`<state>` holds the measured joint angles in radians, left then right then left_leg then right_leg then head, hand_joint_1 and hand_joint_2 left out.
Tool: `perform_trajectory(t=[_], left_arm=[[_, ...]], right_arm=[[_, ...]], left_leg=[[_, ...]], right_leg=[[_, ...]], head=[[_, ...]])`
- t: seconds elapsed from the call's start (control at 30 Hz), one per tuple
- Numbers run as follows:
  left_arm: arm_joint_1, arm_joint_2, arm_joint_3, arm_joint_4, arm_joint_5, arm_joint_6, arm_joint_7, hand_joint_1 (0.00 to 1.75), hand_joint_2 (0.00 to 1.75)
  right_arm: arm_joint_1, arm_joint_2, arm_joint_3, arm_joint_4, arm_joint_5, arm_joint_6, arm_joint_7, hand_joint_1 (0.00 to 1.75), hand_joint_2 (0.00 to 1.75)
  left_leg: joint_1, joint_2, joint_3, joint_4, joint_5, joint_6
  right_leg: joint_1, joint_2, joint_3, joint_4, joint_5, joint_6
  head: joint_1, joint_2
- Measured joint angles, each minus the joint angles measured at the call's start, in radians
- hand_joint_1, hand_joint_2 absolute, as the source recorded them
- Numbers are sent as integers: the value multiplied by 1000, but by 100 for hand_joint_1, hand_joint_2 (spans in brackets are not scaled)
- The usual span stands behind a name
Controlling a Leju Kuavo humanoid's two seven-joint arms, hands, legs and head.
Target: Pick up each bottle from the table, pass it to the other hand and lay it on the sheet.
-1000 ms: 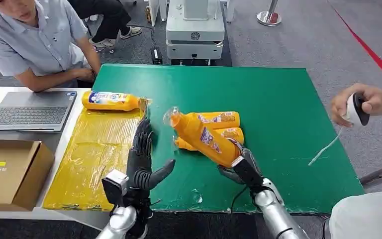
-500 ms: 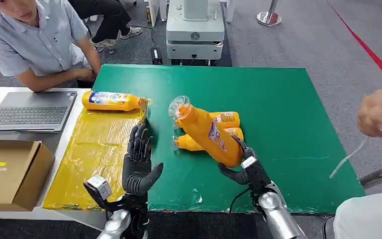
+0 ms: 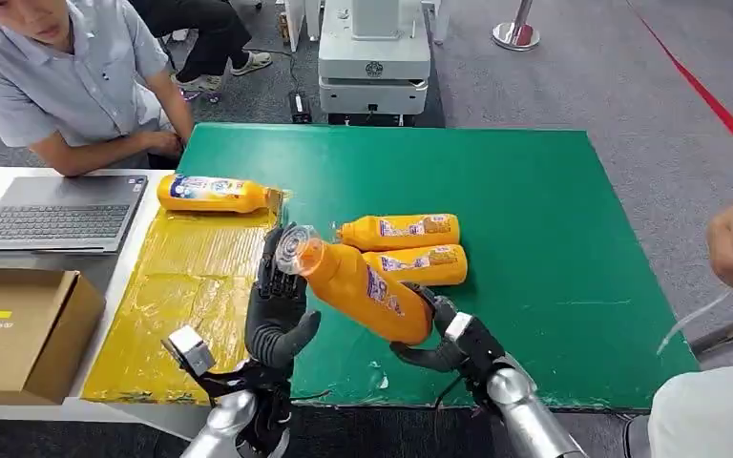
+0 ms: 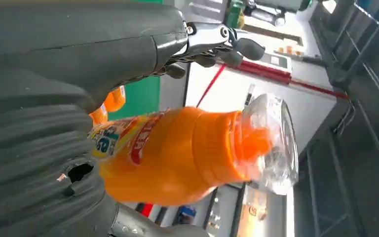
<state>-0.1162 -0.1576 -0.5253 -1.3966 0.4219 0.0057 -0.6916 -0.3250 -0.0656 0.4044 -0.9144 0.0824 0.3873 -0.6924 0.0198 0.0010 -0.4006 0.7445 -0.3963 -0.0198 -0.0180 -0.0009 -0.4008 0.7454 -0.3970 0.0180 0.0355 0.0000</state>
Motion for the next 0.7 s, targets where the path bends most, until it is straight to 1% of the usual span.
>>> perform_trajectory(t=[0.03, 0.1, 0.13, 0.2, 0.27, 0.33, 0.47, 0.5, 0.57, 0.7], left_arm=[[-1, -1, -2, 6, 5, -18, 0, 0, 175], [-2, -3, -9, 19, 18, -67, 0, 0, 175], [-3, -5, -12, 24, 23, -86, 0, 0, 175], [-8, -11, -13, 35, 25, -115, 0, 0, 175], [-15, -19, -13, 40, 11, -139, 0, 0, 175], [-17, -26, -13, 40, -17, -151, 0, 0, 175], [-17, -28, -12, 41, -66, -158, 0, 0, 175], [-17, -28, -11, 41, -83, -158, 0, 0, 175], [-17, -29, -8, 41, -103, -158, 0, 0, 175], [-17, -36, -7, 38, -171, -138, 0, 0, 175]], right_arm=[[-6, -2, 2, 9, -10, 26, 0, 166, 175], [-12, -3, 9, 21, -32, 88, 0, 166, 175], [-14, -5, 12, 24, -39, 115, 0, 162, 175], [-15, -6, 26, 28, -49, 159, 0, 162, 175], [-15, -7, 37, 28, -53, 193, 0, 159, 175], [-17, -8, 42, 28, -63, 212, -1, 157, 175], [-25, -11, 45, 28, -80, 241, -1, 157, 175], [-27, -12, 45, 28, -81, 244, -1, 154, 175], [-29, -12, 46, 28, -81, 248, -1, 154, 175], [-31, -13, 46, 27, -91, 269, -1, 155, 175]], left_leg=[[0, 0, 0, 0, 0, 0], [0, 0, 0, 0, 0, 0], [0, 0, 0, 0, 0, 0], [0, 0, 0, 0, 0, 0], [0, 0, 0, 0, 0, 0], [0, 0, 0, 0, 0, 0], [0, 0, 0, 0, 0, 0], [0, 0, 0, 0, 0, 0], [0, 0, 0, 0, 0, 0], [0, 0, 0, 0, 0, 0]], right_leg=[[0, 0, 0, 0, 0, 0], [0, 0, 0, 0, 0, 0], [0, 0, 0, 0, 0, 0], [0, 0, 0, 0, 0, 0], [0, 0, 0, 0, 0, 0], [0, 0, 0, 0, 0, 0], [0, 0, 0, 0, 0, 0], [0, 0, 0, 0, 0, 0], [0, 0, 0, 0, 0, 0], [0, 0, 0, 0, 0, 0]], head=[[0, 0], [1, 0], [1, 0], [1, 0], [0, 0], [2, 0], [0, 0], [0, 0], [2, 0], [0, 0]])
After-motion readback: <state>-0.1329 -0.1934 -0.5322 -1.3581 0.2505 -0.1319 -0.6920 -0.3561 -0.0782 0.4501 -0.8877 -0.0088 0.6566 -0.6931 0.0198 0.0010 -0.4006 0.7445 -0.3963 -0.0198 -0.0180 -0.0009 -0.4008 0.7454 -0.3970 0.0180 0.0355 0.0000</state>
